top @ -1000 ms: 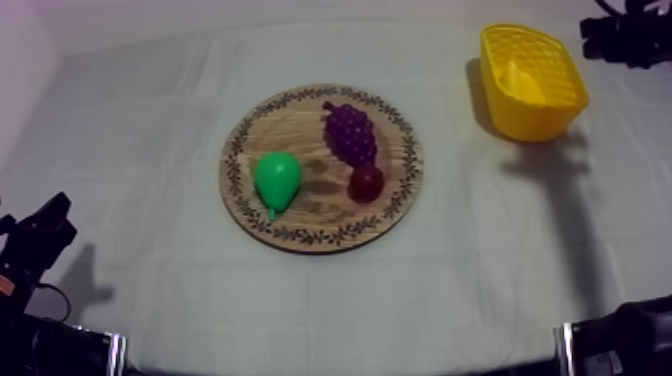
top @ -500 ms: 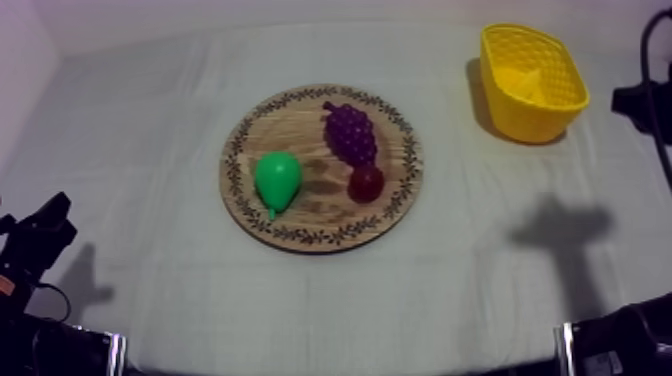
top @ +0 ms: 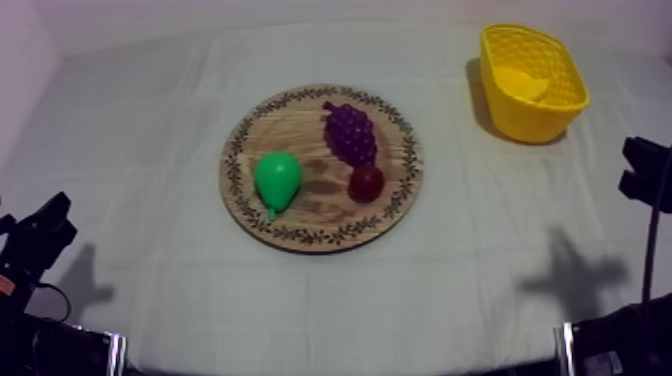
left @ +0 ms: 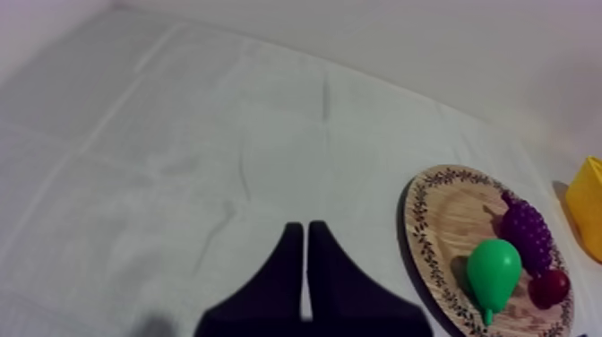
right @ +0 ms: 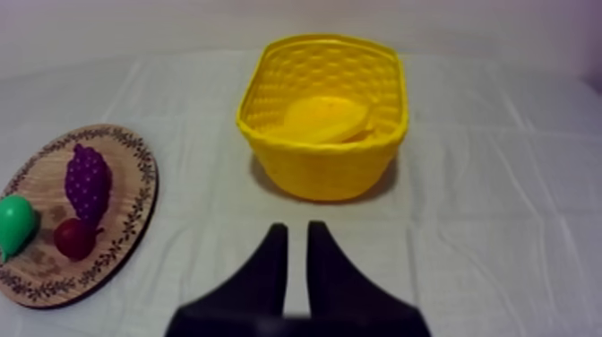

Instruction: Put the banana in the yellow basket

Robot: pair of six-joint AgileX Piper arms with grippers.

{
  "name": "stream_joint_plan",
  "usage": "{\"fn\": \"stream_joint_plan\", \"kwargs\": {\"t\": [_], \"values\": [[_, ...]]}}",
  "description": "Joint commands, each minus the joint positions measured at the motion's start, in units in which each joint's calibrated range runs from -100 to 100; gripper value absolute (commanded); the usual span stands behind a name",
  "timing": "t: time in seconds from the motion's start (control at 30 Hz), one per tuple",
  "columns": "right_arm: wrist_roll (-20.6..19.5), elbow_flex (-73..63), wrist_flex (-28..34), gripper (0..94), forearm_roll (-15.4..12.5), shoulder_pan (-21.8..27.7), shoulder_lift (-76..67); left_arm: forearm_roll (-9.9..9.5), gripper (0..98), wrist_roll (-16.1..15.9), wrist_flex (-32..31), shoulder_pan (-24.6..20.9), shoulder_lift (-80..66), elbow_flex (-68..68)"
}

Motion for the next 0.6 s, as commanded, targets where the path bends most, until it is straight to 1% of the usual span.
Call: {"fn": "stream_joint_plan", "kwargs": {"t": [0.0,0.13,0.23,0.43,0.57], "values": [[2.0,1.8,0.2,4.9,-1.6,1.1,-5.0,-0.02,0.1,0.0,0.0,0.0,0.0,0.0],[4.9,5.2,0.5,3.8,-3.9,2.8,-11.2,-0.02,0.1,0.0,0.0,0.0,0.0,0.0],[6.1,7.7,0.6,3.5,-4.8,3.8,-13.3,-0.02,0.1,0.0,0.0,0.0,0.0,0.0],[6.7,14.2,-2.4,4.0,-4.8,4.3,-14.3,-0.02,0.1,0.0,0.0,0.0,0.0,0.0],[4.2,17.3,-3.3,4.9,-2.8,3.2,-14.4,-0.02,0.1,0.0,0.0,0.0,0.0,0.0]]}}
